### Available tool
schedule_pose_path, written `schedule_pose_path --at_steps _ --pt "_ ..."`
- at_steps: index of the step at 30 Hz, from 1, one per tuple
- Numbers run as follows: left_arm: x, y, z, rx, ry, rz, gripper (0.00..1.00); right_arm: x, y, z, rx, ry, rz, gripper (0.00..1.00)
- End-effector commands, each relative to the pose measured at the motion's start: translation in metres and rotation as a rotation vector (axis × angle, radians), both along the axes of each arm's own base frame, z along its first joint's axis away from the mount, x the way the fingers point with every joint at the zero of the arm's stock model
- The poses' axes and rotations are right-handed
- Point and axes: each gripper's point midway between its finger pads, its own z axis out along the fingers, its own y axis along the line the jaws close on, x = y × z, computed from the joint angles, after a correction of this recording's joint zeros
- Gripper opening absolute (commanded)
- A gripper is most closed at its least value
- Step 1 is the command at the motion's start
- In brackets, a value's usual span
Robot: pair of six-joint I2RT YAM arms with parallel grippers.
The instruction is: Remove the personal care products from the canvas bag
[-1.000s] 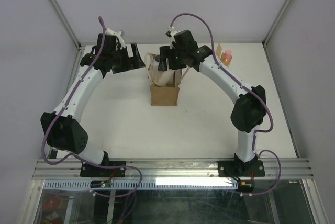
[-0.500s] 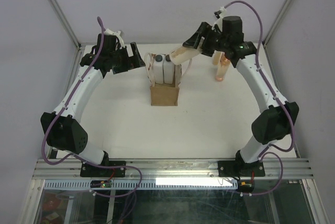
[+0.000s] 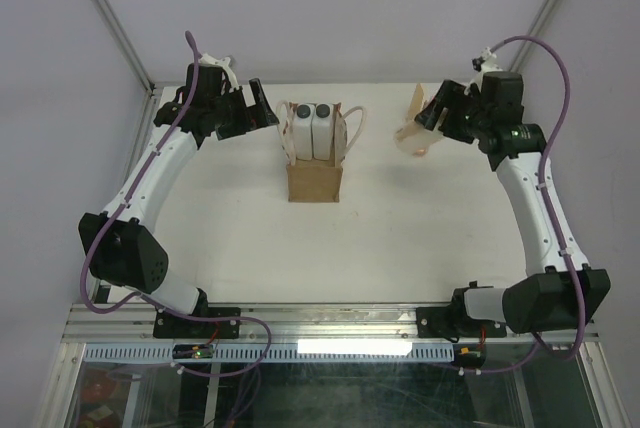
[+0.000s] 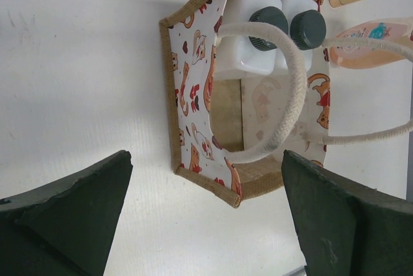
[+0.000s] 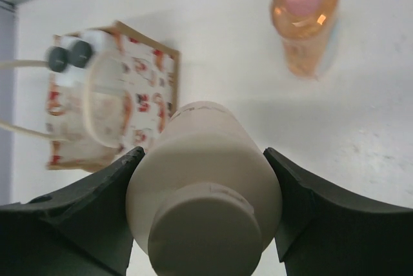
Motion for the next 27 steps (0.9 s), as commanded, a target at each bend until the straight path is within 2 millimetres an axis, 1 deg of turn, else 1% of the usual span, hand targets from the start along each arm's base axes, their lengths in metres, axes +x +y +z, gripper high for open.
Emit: schedule_pose_path --at_steps 1,3,6,9,11,13,16,20,24,27 --pt "0.007 -0.006 0.021 -0.030 -0.070 -0.020 0.99 0.011 -0.034 0.000 -0.219 -0.118 -0.078 0.00" --pt "0.006 -0.006 0.022 -0.030 -0.073 -0.029 0.99 0.017 -0.044 -0.019 -0.271 -0.097 -0.111 0.00" --pt "0.006 -0.007 0.025 -0.027 -0.079 -0.036 0.99 0.028 -0.051 -0.049 -0.300 -0.050 -0.145 0.00" --pt "0.003 -0.005 0.027 -0.021 -0.083 -0.036 0.99 0.040 -0.060 -0.072 -0.350 -0.039 -0.169 0.00" --pt "0.000 -0.004 0.028 -0.017 -0.087 -0.036 0.99 0.048 -0.070 -0.080 -0.408 -0.063 -0.192 0.00" --pt "-0.003 -0.002 0.028 -0.014 -0.086 -0.035 0.99 0.056 -0.074 -0.087 -0.451 -0.084 -0.188 0.00" --pt "-0.008 0.000 0.029 -0.012 -0.086 -0.031 0.99 0.066 -0.072 -0.098 -0.479 -0.093 -0.157 0.00" --pt "-0.010 0.001 0.030 -0.008 -0.088 -0.025 0.99 0.076 -0.071 -0.112 -0.492 -0.075 -0.144 0.00" --pt "-0.010 0.003 0.032 -0.001 -0.089 -0.022 0.99 0.082 -0.070 -0.118 -0.489 -0.083 -0.144 0.00" --pt "-0.010 0.003 0.031 0.000 -0.084 -0.023 0.99 0.082 -0.066 -0.125 -0.496 -0.078 -0.119 0.00"
